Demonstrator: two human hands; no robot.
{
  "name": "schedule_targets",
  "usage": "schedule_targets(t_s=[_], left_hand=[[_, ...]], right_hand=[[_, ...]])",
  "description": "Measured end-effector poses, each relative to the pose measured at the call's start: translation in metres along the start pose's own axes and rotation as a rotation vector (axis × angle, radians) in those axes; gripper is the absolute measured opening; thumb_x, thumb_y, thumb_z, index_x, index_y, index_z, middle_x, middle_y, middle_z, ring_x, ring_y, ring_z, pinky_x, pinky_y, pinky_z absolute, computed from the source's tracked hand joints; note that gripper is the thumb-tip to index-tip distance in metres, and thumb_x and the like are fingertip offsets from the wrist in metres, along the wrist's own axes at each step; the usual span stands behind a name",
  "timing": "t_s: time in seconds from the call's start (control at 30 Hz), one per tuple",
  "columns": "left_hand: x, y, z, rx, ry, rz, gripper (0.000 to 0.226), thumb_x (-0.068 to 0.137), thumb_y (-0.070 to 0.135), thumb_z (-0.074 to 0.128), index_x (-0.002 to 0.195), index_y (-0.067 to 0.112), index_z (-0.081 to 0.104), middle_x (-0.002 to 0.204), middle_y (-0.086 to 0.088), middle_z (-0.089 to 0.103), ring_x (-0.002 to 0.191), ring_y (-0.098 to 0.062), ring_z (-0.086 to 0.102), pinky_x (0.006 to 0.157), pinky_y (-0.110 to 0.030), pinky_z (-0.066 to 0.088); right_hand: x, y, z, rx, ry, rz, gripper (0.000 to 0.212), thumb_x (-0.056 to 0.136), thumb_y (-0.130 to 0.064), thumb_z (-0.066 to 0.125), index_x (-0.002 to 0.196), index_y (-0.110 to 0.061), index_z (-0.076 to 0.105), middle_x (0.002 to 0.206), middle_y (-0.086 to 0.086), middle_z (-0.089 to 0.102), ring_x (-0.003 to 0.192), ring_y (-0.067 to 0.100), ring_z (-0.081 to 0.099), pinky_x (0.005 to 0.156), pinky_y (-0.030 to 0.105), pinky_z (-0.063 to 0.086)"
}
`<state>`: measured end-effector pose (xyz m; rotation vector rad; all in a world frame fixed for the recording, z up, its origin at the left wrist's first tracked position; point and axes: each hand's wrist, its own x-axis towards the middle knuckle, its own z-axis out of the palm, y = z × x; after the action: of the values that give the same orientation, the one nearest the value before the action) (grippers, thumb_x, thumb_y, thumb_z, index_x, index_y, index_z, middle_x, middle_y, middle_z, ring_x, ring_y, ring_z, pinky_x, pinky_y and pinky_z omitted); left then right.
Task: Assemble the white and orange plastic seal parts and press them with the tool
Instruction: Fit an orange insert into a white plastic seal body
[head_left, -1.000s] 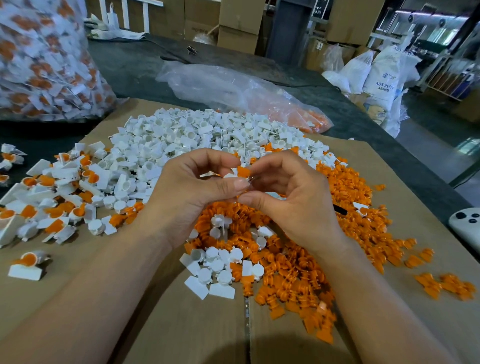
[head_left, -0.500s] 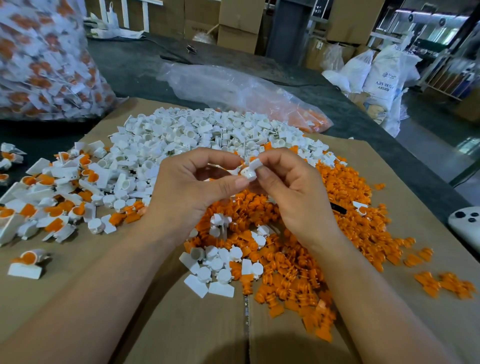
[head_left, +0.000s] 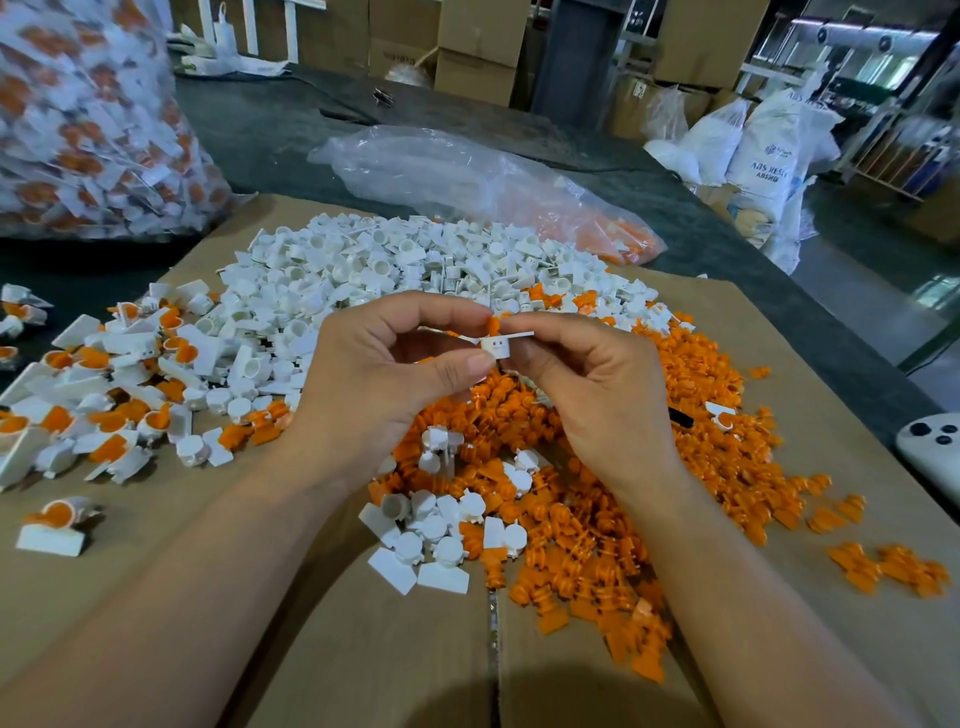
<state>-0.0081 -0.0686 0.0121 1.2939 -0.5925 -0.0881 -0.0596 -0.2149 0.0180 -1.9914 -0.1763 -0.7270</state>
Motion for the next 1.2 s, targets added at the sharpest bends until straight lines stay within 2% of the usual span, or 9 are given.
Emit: schedule_targets(t_s=[0.4, 0.67, 0.83, 0.93, 1.03, 1.1, 1.2], left_hand=[[0.0, 0.0, 0.0, -0.006, -0.007, -0.018, 0.024, 0.058, 0.015, 0.072, 0.079, 0.025, 0.071, 0.068, 0.005, 0.071, 0.062, -0.007, 0.067, 0.054, -0.017, 0.052], [0.0, 0.0, 0.0, -0.02, 0.0, -0.031, 0.023, 0.057, 0.014, 0.072, 0.078, 0.024, 0.071, 0.068, 0.005, 0.071, 0.062, -0.006, 0.066, 0.053, -0.017, 0.052], [-0.001, -0.002, 0.0, -0.039, -0.063, -0.055, 0.03, 0.062, 0.014, 0.07, 0.09, 0.024, 0.07, 0.08, 0.005, 0.072, 0.072, -0.015, 0.068, 0.054, -0.018, 0.052], [0.0, -0.002, 0.001, -0.032, -0.092, -0.09, 0.026, 0.06, 0.018, 0.07, 0.085, 0.019, 0.068, 0.075, 0.0, 0.073, 0.072, -0.015, 0.07, 0.056, -0.019, 0.053], [0.004, -0.002, -0.001, -0.184, 0.04, -0.161, 0.02, 0.059, 0.017, 0.069, 0.077, 0.011, 0.063, 0.068, 0.0, 0.07, 0.065, -0.012, 0.069, 0.054, -0.017, 0.052], [0.01, 0.001, -0.008, -0.391, 0.2, -0.219, 0.015, 0.065, 0.017, 0.065, 0.076, 0.009, 0.06, 0.068, -0.001, 0.07, 0.064, -0.01, 0.068, 0.055, -0.014, 0.051], [0.018, 0.003, -0.024, -0.693, 0.46, -0.24, 0.019, 0.072, 0.025, 0.064, 0.077, 0.008, 0.057, 0.073, -0.006, 0.072, 0.071, -0.011, 0.07, 0.058, -0.015, 0.053]], right_hand=[[0.001, 0.001, -0.001, -0.011, -0.021, 0.015, 0.032, 0.083, -0.004, 0.062, 0.098, -0.032, 0.062, 0.089, -0.018, 0.063, 0.088, 0.0, 0.063, 0.077, 0.013, 0.049], [0.001, 0.002, 0.0, 0.009, -0.031, 0.033, 0.032, 0.082, -0.003, 0.063, 0.099, -0.031, 0.062, 0.084, -0.021, 0.063, 0.074, -0.01, 0.059, 0.066, 0.006, 0.042], [0.0, 0.002, 0.0, -0.026, -0.03, 0.025, 0.029, 0.083, -0.003, 0.063, 0.1, -0.027, 0.063, 0.083, -0.021, 0.063, 0.077, -0.007, 0.06, 0.068, 0.008, 0.044], [0.0, 0.001, 0.001, -0.064, -0.032, 0.021, 0.029, 0.083, -0.006, 0.064, 0.095, -0.032, 0.063, 0.082, -0.023, 0.062, 0.081, -0.003, 0.062, 0.071, 0.01, 0.047], [0.0, 0.001, 0.001, -0.055, -0.041, 0.047, 0.025, 0.083, -0.011, 0.064, 0.092, -0.034, 0.064, 0.081, -0.022, 0.063, 0.08, -0.002, 0.062, 0.073, 0.011, 0.048], [0.0, 0.001, 0.0, -0.029, -0.042, 0.078, 0.024, 0.083, -0.013, 0.064, 0.086, -0.038, 0.063, 0.08, -0.023, 0.063, 0.079, -0.004, 0.063, 0.071, 0.01, 0.047], [0.001, 0.002, -0.002, -0.052, -0.044, 0.094, 0.022, 0.084, -0.016, 0.064, 0.084, -0.039, 0.064, 0.08, -0.024, 0.063, 0.079, -0.002, 0.064, 0.071, 0.011, 0.049]])
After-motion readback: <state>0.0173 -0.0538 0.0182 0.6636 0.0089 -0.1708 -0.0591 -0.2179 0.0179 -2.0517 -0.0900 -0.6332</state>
